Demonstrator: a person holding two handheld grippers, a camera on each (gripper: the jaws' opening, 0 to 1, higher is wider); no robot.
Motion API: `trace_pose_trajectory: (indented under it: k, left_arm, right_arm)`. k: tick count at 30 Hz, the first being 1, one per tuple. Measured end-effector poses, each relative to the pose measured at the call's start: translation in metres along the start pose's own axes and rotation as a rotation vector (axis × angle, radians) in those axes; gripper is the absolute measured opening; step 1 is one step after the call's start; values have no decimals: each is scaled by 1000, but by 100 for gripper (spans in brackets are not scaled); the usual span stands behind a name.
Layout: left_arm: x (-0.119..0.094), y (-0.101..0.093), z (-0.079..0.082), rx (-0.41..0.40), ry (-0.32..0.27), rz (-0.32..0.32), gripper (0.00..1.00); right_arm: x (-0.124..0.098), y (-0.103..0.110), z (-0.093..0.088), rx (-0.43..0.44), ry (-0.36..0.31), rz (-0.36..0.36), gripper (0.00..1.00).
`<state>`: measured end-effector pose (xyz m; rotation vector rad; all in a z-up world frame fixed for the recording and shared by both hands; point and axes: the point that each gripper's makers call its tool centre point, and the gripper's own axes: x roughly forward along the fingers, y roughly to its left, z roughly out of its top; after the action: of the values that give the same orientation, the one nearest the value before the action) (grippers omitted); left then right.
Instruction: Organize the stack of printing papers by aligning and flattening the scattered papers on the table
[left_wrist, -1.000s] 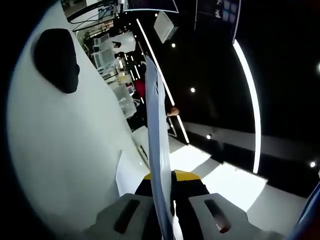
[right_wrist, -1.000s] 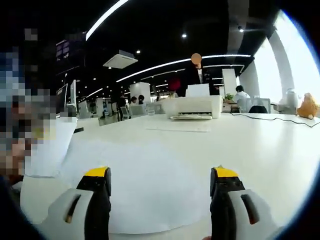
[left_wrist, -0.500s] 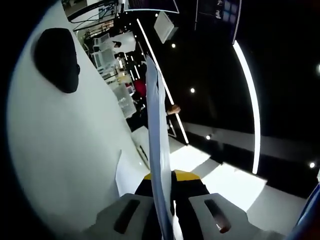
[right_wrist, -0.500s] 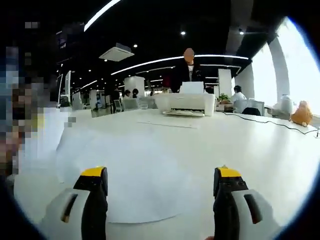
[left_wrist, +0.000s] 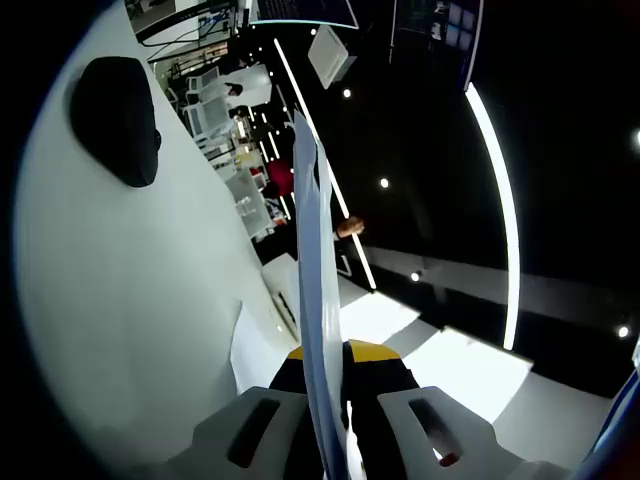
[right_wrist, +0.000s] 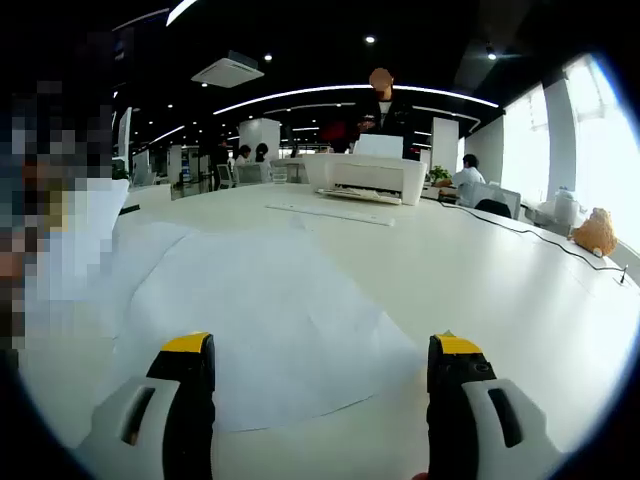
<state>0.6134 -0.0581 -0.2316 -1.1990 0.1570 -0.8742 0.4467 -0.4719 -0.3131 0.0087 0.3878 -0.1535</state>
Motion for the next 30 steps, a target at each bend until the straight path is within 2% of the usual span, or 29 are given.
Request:
trace_pose_trajectory:
  k: [10, 18, 22, 30]
  left_arm:
    - [0, 1, 1, 5, -3, 0, 6]
    - [0, 1, 1, 5, -2, 2, 6]
    - [1, 3, 2, 6, -1, 5, 6]
    - [2, 5, -1, -25, 11, 22, 6]
  right_arm:
    - [3, 3, -1, 18, 12, 23, 78]
    - [4, 20, 2, -10, -7, 84, 53]
    - [6, 33, 6, -71, -43, 128, 38]
    - [7, 39, 5, -37, -31, 150, 30]
